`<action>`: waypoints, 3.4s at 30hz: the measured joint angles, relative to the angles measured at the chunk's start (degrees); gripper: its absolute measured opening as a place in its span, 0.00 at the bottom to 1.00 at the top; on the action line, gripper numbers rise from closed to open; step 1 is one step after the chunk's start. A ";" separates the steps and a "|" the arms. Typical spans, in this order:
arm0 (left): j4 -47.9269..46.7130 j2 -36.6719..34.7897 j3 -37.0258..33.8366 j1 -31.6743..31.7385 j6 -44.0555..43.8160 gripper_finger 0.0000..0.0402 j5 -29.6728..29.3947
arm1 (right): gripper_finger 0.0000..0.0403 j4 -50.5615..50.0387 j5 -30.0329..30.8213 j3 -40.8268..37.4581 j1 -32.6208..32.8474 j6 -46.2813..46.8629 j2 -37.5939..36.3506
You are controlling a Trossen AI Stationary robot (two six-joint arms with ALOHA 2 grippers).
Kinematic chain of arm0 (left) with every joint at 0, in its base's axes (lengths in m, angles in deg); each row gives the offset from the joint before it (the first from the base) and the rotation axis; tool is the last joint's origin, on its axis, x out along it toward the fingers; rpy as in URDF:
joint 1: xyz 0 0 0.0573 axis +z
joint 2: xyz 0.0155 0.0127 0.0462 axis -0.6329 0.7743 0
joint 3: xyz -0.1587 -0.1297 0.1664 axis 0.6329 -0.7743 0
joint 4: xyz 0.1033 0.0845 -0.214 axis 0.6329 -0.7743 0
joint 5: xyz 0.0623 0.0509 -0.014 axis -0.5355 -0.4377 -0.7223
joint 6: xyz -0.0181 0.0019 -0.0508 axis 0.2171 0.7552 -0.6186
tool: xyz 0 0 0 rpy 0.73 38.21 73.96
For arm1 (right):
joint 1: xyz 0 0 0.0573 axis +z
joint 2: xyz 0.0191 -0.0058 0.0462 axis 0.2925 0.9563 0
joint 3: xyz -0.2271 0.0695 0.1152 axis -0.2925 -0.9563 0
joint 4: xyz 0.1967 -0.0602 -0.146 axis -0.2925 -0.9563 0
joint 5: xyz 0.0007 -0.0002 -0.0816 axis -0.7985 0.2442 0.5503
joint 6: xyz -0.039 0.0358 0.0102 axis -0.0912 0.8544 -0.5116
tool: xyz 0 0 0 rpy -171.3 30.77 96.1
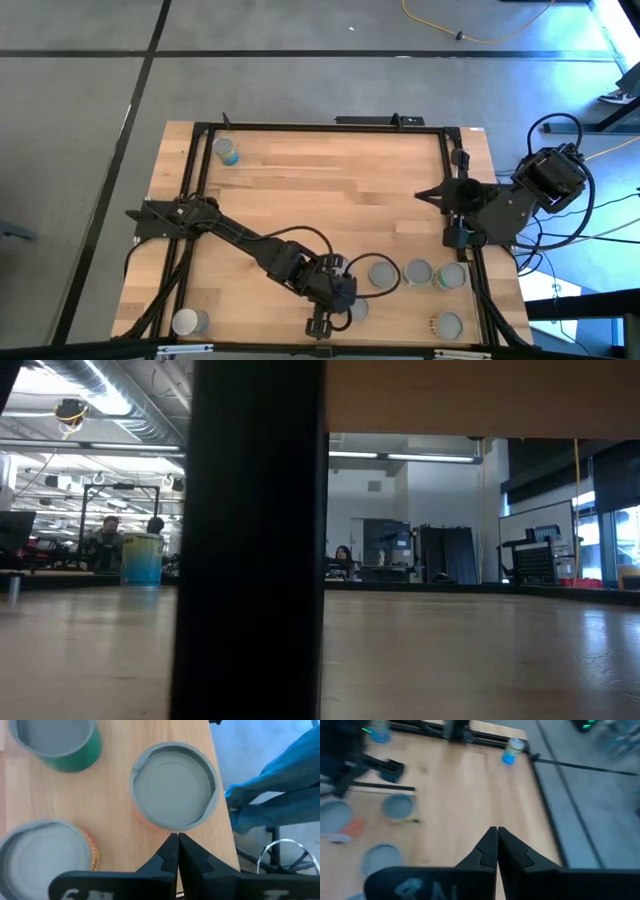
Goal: Pick and place cans onto a shelf
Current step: Put the orange canned meatballs on the shelf aligned with the other white canned mixed vegetables
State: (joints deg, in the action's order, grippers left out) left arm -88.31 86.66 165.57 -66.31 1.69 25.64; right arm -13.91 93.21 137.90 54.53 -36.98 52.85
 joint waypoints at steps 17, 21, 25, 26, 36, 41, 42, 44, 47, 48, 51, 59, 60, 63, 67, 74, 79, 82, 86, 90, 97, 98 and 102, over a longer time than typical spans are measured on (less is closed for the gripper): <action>-10.49 -10.09 0.07 -3.74 -10.76 0.00 -15.50 | 0.02 16.13 -25.33 -3.56 -0.01 -11.63 10.32; -16.52 -12.88 0.01 -4.64 -10.57 0.00 -19.37 | 0.02 20.51 -26.33 -3.55 -0.25 -10.05 13.84; -19.54 -15.46 0.04 -5.78 -10.59 0.00 -21.02 | 0.02 24.97 -28.27 -3.54 -1.01 -8.59 16.73; -19.86 -15.97 0.04 -6.10 -10.59 0.00 -20.98 | 0.02 26.05 -29.03 -3.54 -1.12 -8.62 17.42; -24.22 -17.85 0.02 -9.20 -12.33 0.00 -20.50 | 0.02 27.72 -36.64 -3.54 -1.34 -7.35 23.48; -26.95 -17.85 0.00 -10.19 -14.72 0.00 -20.39 | 0.02 28.11 -41.21 -3.50 -1.47 -8.27 24.98; -26.86 -17.85 0.00 -10.20 -14.81 0.00 -20.39 | 0.02 28.38 -42.00 -3.50 -1.52 -8.57 25.32; -26.63 -17.85 0.00 -10.25 -14.87 0.00 -20.37 | 0.02 29.32 -44.01 -3.50 -1.88 -8.91 26.00; -26.62 -17.85 0.00 -10.57 -14.87 0.00 -20.41 | 0.02 29.24 -44.62 -3.48 -2.49 -8.90 27.34; -26.62 -17.85 0.00 -10.62 -14.87 0.00 -20.35 | 0.02 29.12 -44.61 -3.48 -2.70 -8.90 27.93; -26.62 -17.85 0.00 -10.64 -14.87 0.00 -19.23 | 0.02 29.10 -44.61 -3.48 -3.23 -8.81 29.35; -26.62 -17.85 0.00 -10.67 -14.87 0.00 -18.10 | 0.02 27.41 -43.27 -3.48 -3.29 -6.92 32.02; -26.62 -17.85 0.00 -10.84 -14.87 0.00 -18.09 | 0.02 26.78 -43.24 -3.48 -3.30 -6.58 32.24; -26.62 -17.85 0.00 -11.26 -14.87 0.00 -18.04 | 0.02 24.99 -43.24 -3.48 -3.29 -5.67 32.66; -26.62 -17.85 0.00 -11.69 -14.87 0.00 -18.03 | 0.02 23.55 -43.24 -3.42 -3.29 -5.46 32.62; -26.66 -17.83 0.00 -11.71 -15.02 0.00 -18.03 | 0.02 20.61 -44.47 -3.32 -3.29 -4.00 32.44; -26.66 -17.83 0.00 -11.73 -15.07 0.00 -18.03 | 0.02 17.58 -46.35 -3.24 -2.75 -2.60 32.31; -26.66 -17.81 0.00 -11.73 -15.09 0.00 -18.03 | 0.02 15.26 -47.29 -3.23 -2.23 -2.37 31.95; -26.68 -17.79 0.00 -11.73 -15.10 0.00 -18.04 | 0.02 13.47 -47.37 -3.34 -1.58 -1.10 31.25; -26.66 -17.79 0.00 -11.73 -15.09 0.00 -18.05 | 0.02 11.69 -48.63 -3.50 -0.73 -0.25 30.47; -26.66 -17.79 0.00 -11.73 -15.09 0.00 -18.05 | 0.02 8.41 -50.15 -3.50 0.50 0.40 30.34; -26.66 -17.79 0.00 -11.73 -15.09 0.00 -18.05 | 0.02 8.20 -50.17 -3.50 0.65 0.50 30.34; -26.66 -17.79 0.00 -11.73 -15.09 0.00 -18.05 | 0.02 6.59 -51.13 -3.50 1.38 1.71 30.30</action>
State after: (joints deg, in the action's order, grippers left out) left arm -114.97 68.88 165.57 -78.05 -13.39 7.59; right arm -7.32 42.08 134.40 55.91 -35.27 83.15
